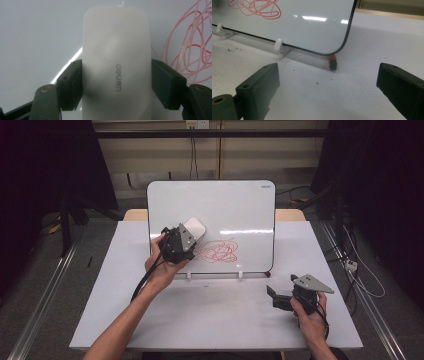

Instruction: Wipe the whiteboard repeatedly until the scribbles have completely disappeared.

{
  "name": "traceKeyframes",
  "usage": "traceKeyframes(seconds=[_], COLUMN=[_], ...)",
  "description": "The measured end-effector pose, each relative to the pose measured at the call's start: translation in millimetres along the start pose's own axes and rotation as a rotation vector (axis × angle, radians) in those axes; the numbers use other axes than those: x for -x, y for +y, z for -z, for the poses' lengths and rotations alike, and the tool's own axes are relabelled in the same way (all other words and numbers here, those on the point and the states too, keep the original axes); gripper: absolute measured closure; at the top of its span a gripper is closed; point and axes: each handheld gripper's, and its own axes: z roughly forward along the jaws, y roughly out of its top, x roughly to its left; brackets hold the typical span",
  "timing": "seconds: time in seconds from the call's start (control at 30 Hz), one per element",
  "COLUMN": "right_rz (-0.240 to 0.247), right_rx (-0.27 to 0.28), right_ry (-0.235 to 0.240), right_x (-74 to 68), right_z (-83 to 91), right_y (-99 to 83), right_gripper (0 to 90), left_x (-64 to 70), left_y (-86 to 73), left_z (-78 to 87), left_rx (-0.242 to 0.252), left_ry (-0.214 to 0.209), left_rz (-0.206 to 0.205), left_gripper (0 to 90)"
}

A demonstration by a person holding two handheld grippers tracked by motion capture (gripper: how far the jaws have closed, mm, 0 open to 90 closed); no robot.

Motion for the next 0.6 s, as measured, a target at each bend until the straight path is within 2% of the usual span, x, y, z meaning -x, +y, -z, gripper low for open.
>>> traceKeyframes(seconds=[0.1,0.23,0.6], right_rz=[0.001,0.002,0.002], right_rx=[0.001,0.001,0.000], right_ry=[0.001,0.002,0.002], right_x=[-0.2,-0.5,-0.7], right_z=[0.2,0.2,-0.1], right_y=[0.1,0.1,0.1], right_gripper=[4.7,4.7,4.7], left_x=[4.7,10.0,22.4], left_y=[0.3,0.9,-0.3], left_z=[-0.7,-0.8,-1.0], left_rx=[-0.003,-0.014,-0.017], left_ry=[-0.002,-0.007,-0.021], left_rz=[-0.006,-0.043,-0.045], left_gripper=[31.0,31.0,31.0])
